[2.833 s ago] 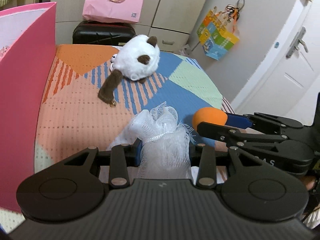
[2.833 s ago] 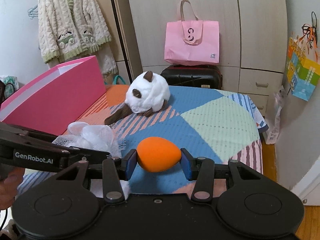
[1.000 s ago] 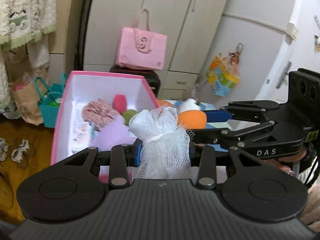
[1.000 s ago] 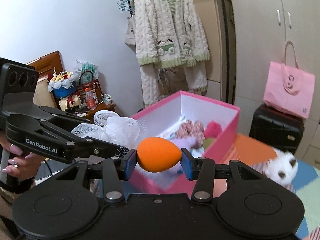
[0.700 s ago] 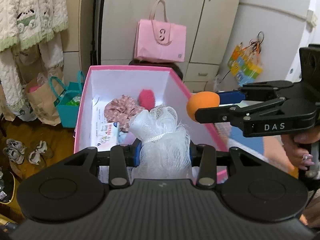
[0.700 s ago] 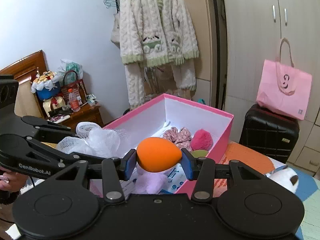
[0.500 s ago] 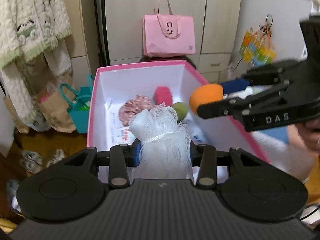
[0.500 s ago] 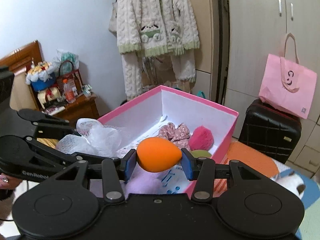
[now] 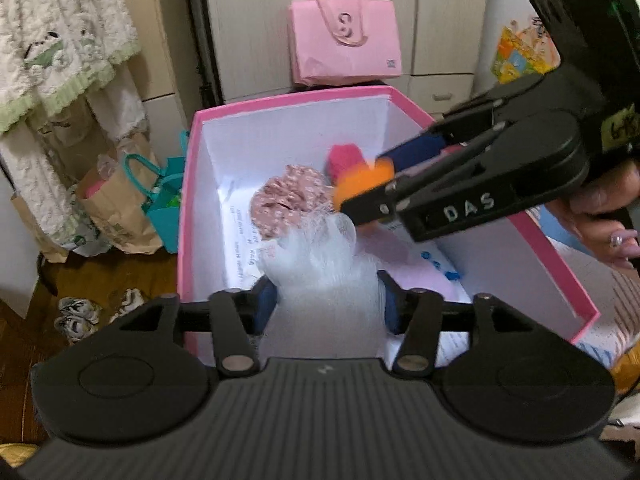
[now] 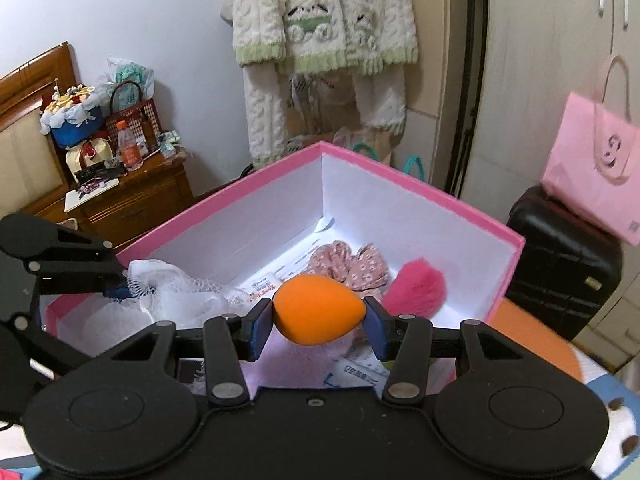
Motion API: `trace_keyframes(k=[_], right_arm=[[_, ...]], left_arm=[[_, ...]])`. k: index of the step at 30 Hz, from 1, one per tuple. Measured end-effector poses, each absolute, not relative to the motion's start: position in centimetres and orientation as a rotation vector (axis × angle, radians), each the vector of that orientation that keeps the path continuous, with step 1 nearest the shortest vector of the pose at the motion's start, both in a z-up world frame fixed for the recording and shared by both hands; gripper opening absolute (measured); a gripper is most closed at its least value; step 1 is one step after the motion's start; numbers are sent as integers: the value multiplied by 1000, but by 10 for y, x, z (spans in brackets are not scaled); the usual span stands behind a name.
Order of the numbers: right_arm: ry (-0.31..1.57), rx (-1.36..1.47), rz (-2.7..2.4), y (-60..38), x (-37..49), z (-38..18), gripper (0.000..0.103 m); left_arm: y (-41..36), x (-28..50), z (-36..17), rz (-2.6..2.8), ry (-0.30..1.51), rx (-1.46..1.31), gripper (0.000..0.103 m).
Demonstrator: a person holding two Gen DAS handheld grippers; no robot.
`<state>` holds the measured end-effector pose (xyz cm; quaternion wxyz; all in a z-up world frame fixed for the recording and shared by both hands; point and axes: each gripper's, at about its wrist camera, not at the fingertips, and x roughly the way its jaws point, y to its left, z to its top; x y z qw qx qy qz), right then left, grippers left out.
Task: Organize soft objects
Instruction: 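Open both tools to drop the tulle and sponge into the box, then move both tools back toward the white cat plush on the table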
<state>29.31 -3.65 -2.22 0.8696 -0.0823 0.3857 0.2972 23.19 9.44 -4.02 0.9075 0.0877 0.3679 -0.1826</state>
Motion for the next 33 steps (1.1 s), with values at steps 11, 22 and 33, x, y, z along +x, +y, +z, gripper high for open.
trace_keyframes(k=[11, 22, 33], right_arm=[[747, -104, 609, -62, 270, 3, 64], [704, -136, 623, -93, 200, 45, 69], [668, -154, 610, -130, 133, 68, 80]], left_arm=[[106, 223, -22, -462, 826, 57, 71], [92, 182, 16, -429, 780, 120, 91], [70, 141, 45, -436, 815, 152, 95]])
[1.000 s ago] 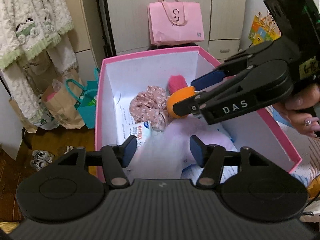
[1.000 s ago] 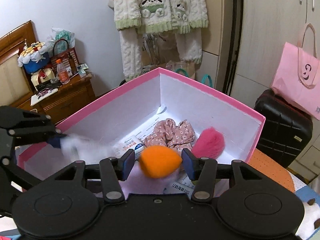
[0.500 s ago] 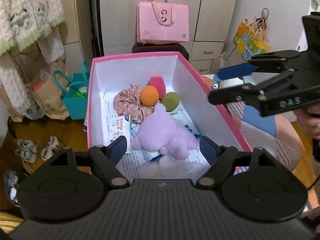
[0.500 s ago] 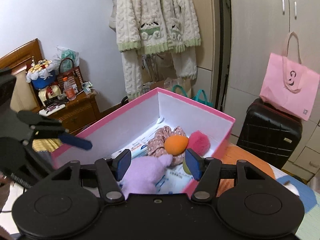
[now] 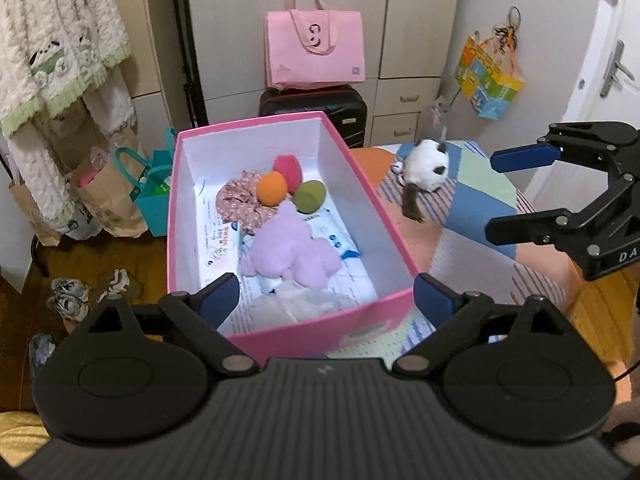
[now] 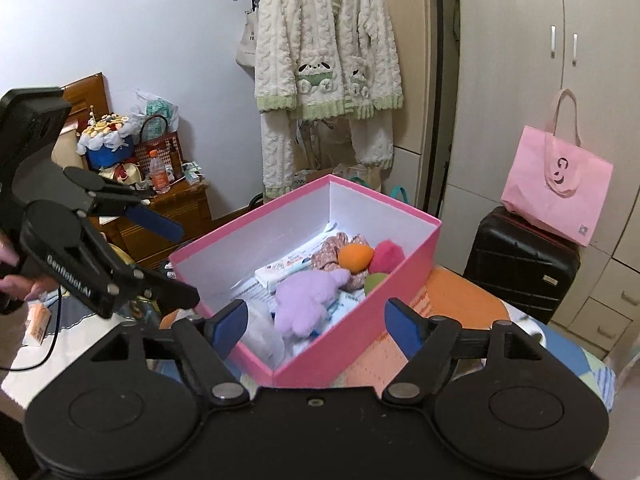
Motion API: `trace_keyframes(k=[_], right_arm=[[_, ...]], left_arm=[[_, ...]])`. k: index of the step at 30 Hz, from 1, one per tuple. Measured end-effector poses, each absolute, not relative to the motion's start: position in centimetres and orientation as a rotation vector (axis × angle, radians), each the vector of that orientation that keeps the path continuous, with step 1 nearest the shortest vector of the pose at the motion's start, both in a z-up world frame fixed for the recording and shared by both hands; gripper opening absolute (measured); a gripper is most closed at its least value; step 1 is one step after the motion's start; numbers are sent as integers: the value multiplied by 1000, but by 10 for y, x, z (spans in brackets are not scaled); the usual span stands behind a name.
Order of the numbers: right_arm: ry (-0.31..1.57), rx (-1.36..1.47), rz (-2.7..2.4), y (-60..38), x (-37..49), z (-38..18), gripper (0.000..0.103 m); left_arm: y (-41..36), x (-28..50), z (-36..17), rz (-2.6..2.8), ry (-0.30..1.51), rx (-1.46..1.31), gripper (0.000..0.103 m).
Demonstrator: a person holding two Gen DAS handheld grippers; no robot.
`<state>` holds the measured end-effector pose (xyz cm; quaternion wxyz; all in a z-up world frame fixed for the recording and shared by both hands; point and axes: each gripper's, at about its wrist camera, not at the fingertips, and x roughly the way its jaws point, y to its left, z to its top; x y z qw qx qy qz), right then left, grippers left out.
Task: Organize soft objects
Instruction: 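Move both tools back toward the white cat plush on the table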
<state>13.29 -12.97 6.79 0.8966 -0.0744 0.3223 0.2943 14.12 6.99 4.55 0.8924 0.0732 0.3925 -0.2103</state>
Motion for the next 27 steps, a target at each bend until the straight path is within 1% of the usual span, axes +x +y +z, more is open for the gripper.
trace_keyframes(k=[5, 8, 12, 20, 25, 27], right_arm=[[668, -168, 583, -148, 108, 65, 82], [669, -168, 567, -159, 98, 62, 85], [672, -169, 559, -171, 89, 53, 86], [681, -179, 496, -202, 76, 37, 87], [655, -178, 467, -223, 80, 25, 87], [638, -168, 468, -230, 84, 21, 87]], left_arm=[[48, 117, 52, -477, 779, 224, 95], [32, 108, 53, -518, 769, 230, 95], [7, 105, 47, -566, 804, 232, 95], [-41, 116, 32, -640, 807, 279, 95], [-66, 130, 24, -671, 780, 263, 95], [-74, 134, 21, -678, 743, 256, 95]])
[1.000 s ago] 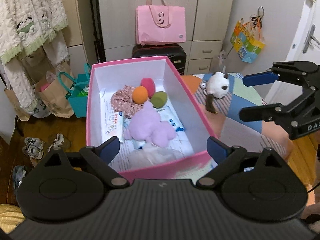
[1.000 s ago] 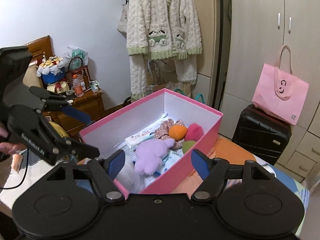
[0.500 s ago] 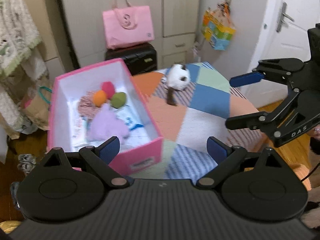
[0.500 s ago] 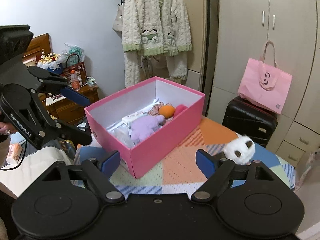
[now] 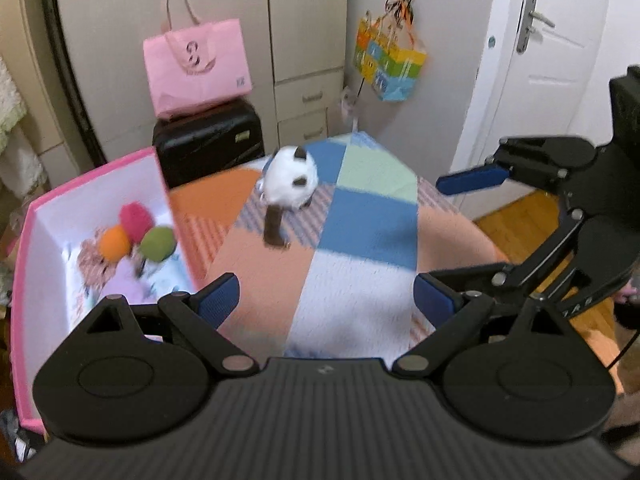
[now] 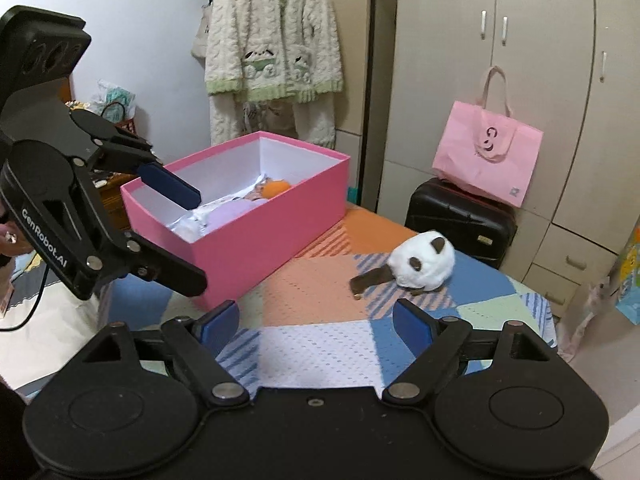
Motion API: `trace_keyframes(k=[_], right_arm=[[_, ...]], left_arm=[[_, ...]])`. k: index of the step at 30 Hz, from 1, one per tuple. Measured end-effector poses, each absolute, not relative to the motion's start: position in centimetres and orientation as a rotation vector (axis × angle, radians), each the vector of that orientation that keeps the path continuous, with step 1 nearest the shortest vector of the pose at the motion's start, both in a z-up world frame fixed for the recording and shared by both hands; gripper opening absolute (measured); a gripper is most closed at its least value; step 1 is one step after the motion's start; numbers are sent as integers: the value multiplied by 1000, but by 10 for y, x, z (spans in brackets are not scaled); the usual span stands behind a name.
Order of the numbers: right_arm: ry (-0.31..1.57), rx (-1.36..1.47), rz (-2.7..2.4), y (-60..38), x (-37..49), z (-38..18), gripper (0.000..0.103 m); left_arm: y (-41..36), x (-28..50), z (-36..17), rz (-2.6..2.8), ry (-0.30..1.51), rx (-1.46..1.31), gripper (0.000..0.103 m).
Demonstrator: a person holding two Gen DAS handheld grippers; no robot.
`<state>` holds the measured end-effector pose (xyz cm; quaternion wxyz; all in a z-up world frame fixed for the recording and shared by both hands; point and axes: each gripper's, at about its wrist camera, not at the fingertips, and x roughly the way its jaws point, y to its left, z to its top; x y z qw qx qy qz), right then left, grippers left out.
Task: Organize soft objects
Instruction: 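Move both tools back toward the white cat plush on the table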
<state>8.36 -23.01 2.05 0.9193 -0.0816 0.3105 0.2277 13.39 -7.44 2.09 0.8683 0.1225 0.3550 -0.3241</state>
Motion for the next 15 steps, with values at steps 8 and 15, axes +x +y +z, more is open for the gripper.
trace_keyframes(k=[8, 15], right_arm=[[558, -154, 398, -256, 108, -5, 89], [469, -106, 430, -275, 141, -28, 89]], left_arm=[[-105, 150, 12, -696, 596, 242, 95], [-122, 183, -5, -696, 603, 100, 95]])
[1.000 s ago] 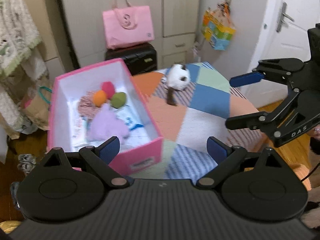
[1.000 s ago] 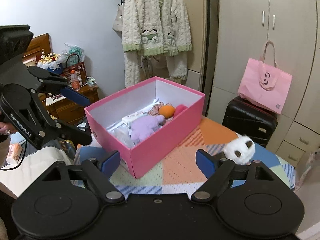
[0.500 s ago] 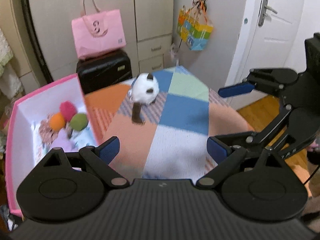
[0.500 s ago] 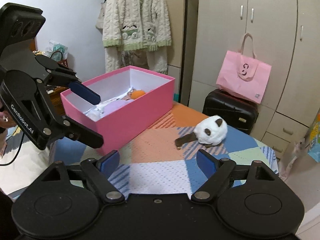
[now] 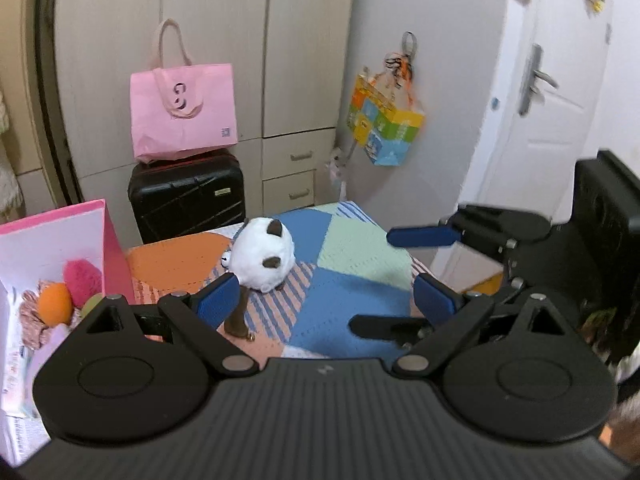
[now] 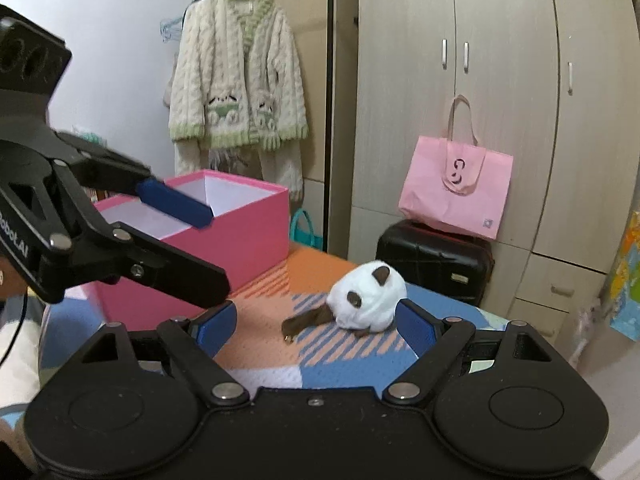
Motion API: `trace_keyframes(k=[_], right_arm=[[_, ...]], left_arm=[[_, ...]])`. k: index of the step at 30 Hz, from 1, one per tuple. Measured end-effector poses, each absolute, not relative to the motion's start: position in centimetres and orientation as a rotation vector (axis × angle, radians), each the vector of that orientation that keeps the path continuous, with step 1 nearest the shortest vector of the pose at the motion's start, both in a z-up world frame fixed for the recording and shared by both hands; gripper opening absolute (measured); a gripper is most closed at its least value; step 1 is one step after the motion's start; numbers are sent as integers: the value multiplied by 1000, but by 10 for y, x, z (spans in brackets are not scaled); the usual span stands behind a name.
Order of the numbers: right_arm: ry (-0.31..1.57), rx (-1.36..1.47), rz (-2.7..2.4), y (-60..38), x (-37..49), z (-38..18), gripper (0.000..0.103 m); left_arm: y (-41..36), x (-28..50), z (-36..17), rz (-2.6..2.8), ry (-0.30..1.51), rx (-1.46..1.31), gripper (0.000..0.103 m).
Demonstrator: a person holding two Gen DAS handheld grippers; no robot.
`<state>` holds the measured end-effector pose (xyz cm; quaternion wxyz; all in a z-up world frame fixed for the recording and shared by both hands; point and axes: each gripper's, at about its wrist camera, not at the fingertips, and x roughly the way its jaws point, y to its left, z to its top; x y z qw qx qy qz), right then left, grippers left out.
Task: Organize soft objects
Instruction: 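Move both tools back toward the white cat plush on the table, then grasp the white cat plush with both tools closing on it together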
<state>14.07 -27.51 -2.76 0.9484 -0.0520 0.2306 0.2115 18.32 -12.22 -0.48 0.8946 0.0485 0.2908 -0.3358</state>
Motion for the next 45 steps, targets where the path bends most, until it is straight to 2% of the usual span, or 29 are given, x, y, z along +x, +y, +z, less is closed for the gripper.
trace_keyframes(k=[5, 12, 16, 24, 26, 31, 35, 39, 41, 43, 45], right_arm=[[495, -84, 449, -282, 174, -46, 90], [589, -87, 491, -285, 217, -71, 89], [572, -98, 484, -288, 221, -82, 89], [591, -189, 488, -278, 247, -93, 90], [590, -196, 497, -275, 259, -98, 91], [626, -178, 502, -275, 282, -111, 91], [641, -142, 521, -278, 289, -113, 91], [629, -153, 519, -276, 289, -113, 90], [629, -154, 512, -275, 290, -114, 88], [629, -147, 491, -276, 290, -114, 79], [629, -129, 485, -279, 291, -113, 76]], left_arm=[[-137, 205, -23, -647, 588, 61, 94], [-148, 250, -57, -600, 670, -73, 90], [-153, 268, -76, -589, 701, -118, 86], [-150, 300, -95, -515, 733, -202, 86], [-148, 307, -98, -500, 741, -228, 81], [-153, 315, -106, -502, 772, -212, 79], [-158, 316, -110, -483, 773, -171, 68], [-156, 316, -111, -480, 774, -177, 64], [-158, 315, -111, -467, 767, -159, 61], [-158, 314, -111, -464, 761, -153, 61], [-158, 313, -111, -467, 755, -148, 61]])
